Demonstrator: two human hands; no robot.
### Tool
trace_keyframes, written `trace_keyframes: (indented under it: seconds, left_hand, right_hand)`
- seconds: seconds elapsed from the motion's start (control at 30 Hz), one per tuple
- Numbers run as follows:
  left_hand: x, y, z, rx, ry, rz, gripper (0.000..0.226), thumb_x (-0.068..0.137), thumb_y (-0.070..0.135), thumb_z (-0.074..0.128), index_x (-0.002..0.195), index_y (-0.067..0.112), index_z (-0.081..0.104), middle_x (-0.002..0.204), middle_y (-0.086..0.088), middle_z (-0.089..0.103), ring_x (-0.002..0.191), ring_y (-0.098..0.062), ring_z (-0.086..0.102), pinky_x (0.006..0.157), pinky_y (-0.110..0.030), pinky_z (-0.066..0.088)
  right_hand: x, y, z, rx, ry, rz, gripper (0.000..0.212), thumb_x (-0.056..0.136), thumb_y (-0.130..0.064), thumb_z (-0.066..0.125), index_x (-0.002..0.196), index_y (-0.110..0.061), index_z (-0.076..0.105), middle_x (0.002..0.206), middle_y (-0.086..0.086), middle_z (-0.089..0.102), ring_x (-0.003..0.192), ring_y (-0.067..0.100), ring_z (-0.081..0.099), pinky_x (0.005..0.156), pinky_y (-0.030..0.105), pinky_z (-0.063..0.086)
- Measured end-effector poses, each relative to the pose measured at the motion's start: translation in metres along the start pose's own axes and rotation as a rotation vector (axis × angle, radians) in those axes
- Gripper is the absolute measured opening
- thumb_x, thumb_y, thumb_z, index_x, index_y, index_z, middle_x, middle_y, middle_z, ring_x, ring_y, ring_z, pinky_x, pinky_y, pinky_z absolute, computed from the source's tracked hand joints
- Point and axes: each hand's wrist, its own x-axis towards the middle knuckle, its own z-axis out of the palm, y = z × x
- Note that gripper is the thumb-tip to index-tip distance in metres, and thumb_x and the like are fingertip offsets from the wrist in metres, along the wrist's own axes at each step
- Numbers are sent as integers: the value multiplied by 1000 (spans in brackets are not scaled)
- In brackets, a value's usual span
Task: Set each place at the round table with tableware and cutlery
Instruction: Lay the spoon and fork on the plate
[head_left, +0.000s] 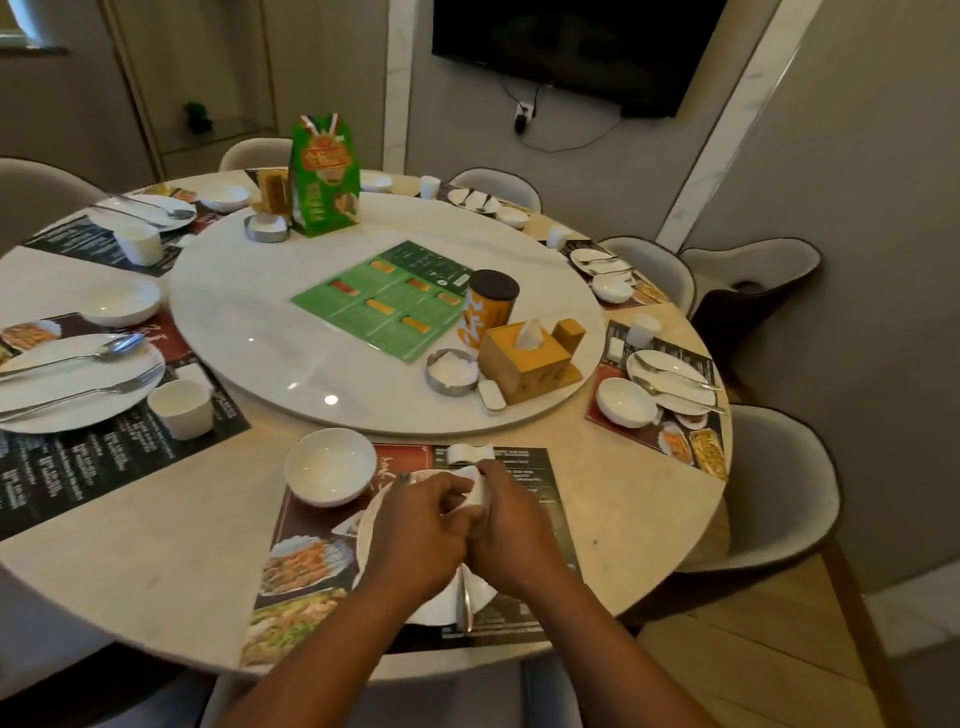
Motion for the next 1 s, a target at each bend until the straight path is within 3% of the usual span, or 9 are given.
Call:
trace_keyframes:
  seconds: [0.13,0.2,0.27,0.5,0.73,1.0]
  left_hand:
    - [3,16,38,75,-35,28,32,91,31,65,122,31,64,108,17,66,91,5,53,78,-3,31]
    - [6,16,51,93,-17,27,33,90,35,65,123,35,62,118,20,62,101,7,47,89,-7,30]
    - [10,13,57,126,27,7,34,89,37,66,123,38,59,120,23,58,106,7,46,87,-5,31]
    - [16,-9,64,263,257,-202,36,88,26,67,124,29,61,132,7,60,120,-15,56,101,-35,45]
    - [4,-24,69,290,311,-292,39,88,23,68,126,25,60,129,2,61,114,-16,56,93,-33,46]
    - [5,-29,72,306,366,-340,38,87,22,70,124,26,61,128,3,61,113,-15,57,91,-32,46]
  right_hand:
    - [9,42,-20,-135,52,-57,72,65,-44,77,131,-33,48,129,-7,47,112,17,53,90,32,51]
    - [19,67,-26,-91,57,-21,76,64,-52,80,131,-36,47,129,-9,46,114,15,50,92,33,51]
    - [30,92,-34,21,55,16,76,61,-51,84,127,-37,49,126,-10,51,113,13,51,91,31,49]
    - [70,153,-35,241,6,91,68,63,-37,89,120,-36,53,120,-12,61,107,9,56,88,26,46]
    - [86,162,-12,332,-4,83,68,62,-33,92,118,-34,55,113,-15,61,101,6,56,76,17,42]
    - [98,169,-1,299,19,85,68,61,-36,92,116,-32,53,112,-10,59,101,10,54,81,26,45]
